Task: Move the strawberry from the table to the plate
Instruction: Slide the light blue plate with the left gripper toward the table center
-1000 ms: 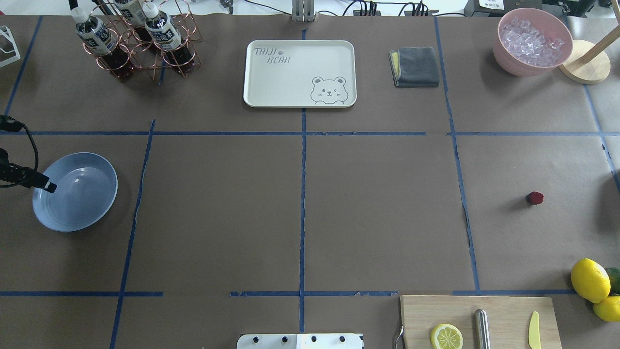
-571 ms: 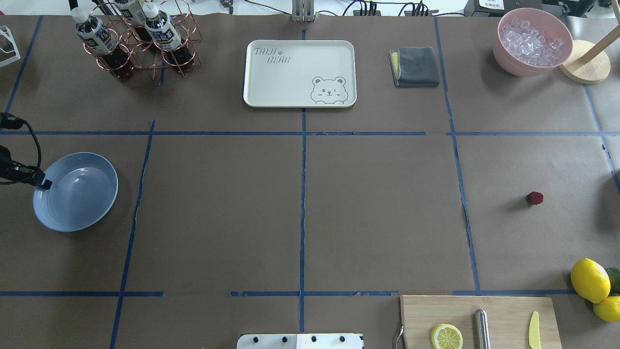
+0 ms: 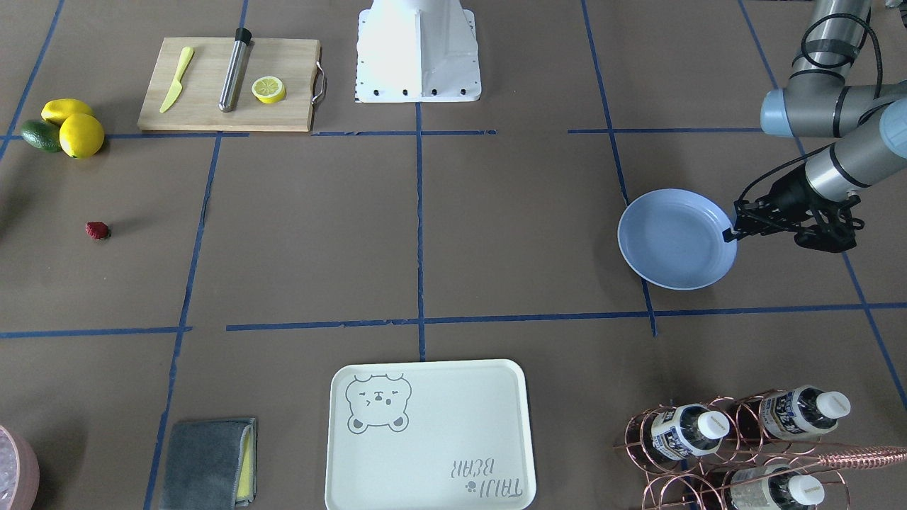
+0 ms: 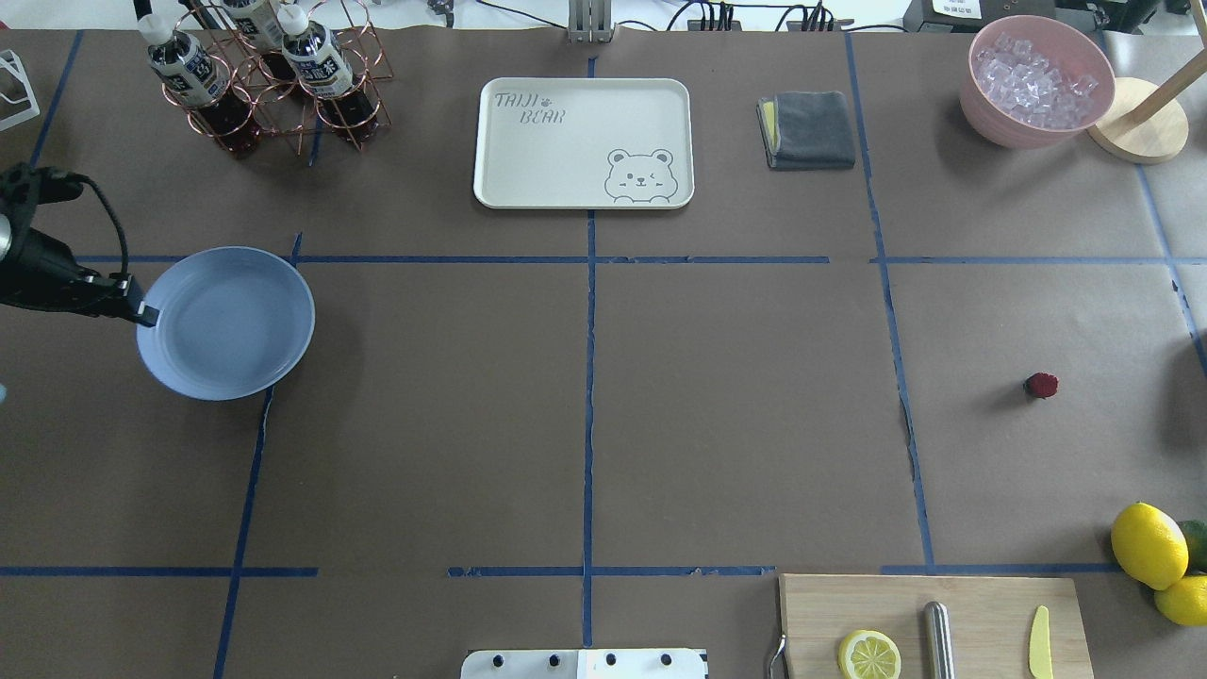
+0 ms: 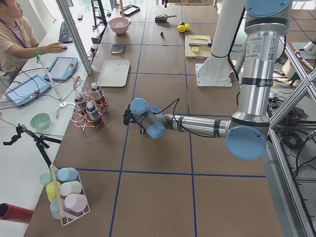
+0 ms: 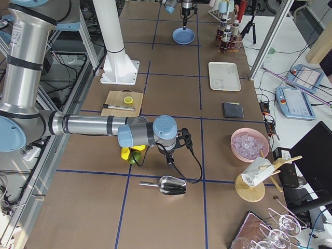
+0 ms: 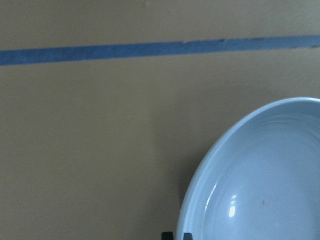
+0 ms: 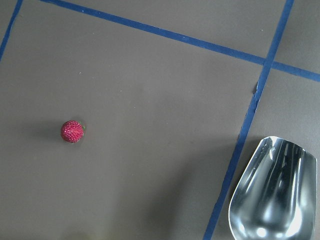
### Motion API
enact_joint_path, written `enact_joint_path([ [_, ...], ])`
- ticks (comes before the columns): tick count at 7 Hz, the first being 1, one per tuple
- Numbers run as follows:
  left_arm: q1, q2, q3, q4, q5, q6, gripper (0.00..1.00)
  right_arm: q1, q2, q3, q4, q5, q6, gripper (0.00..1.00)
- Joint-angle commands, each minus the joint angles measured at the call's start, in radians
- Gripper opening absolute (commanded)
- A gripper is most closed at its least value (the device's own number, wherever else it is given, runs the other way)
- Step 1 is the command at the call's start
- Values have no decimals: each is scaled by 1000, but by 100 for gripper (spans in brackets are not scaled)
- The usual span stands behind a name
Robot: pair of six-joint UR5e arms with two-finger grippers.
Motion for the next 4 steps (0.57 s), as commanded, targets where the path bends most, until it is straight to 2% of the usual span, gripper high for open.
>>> enact_joint_path([
  [1, 157, -184, -46, 1, 12, -301, 0, 0, 1, 1, 1, 0, 1, 100],
  [2, 226, -273, -31, 4, 15, -430, 0, 0, 2, 1, 1, 5, 3, 100],
  [3, 353, -362, -24, 9, 90, -518, 0, 0, 1, 3, 1, 25, 3, 100],
  [4, 428, -411, -13, 14, 236, -533, 0, 0, 1, 1, 3, 26, 3, 100],
])
